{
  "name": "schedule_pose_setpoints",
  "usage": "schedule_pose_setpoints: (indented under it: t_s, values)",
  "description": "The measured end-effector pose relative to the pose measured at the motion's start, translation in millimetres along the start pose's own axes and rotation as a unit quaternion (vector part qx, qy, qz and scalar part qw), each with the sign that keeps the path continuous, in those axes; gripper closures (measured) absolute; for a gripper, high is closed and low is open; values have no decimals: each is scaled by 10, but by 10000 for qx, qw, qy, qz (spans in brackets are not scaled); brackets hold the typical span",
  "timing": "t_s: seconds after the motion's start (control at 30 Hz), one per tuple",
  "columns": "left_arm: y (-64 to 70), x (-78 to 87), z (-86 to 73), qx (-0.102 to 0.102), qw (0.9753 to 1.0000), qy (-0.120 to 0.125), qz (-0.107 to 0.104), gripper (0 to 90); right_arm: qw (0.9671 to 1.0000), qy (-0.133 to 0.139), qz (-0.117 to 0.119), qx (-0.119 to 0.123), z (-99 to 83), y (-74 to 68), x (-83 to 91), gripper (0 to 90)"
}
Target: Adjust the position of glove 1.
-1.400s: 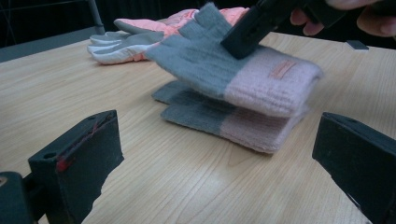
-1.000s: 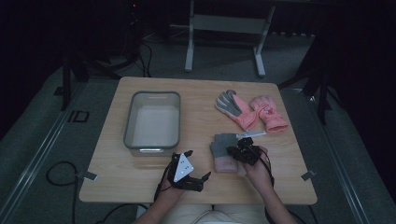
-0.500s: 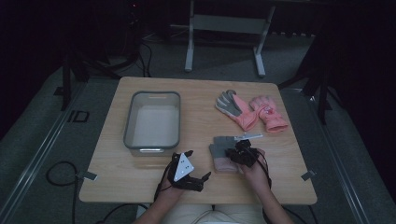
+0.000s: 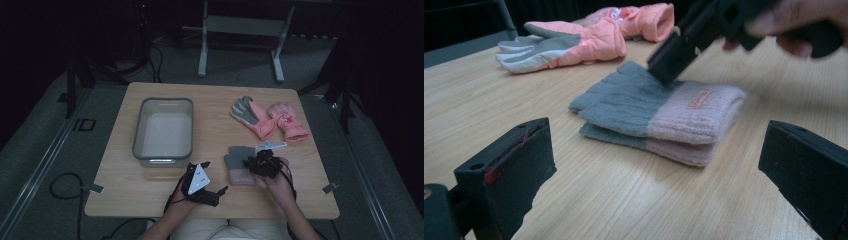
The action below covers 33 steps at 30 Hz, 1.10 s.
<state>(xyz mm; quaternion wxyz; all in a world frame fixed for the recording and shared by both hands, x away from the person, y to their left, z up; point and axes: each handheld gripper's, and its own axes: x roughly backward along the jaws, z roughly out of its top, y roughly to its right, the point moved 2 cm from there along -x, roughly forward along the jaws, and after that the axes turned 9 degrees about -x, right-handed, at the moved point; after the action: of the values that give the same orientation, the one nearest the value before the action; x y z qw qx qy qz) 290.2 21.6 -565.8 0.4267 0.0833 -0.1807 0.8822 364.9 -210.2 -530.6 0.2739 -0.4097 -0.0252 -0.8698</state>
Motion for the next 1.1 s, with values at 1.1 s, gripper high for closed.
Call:
schedule_pose_setpoints:
  t_s: [1.1]
  values:
    - [239, -748, 307, -1730, 9612, -1554, -1487, 255, 9963, -257, 25, -822, 269, 542, -292, 484]
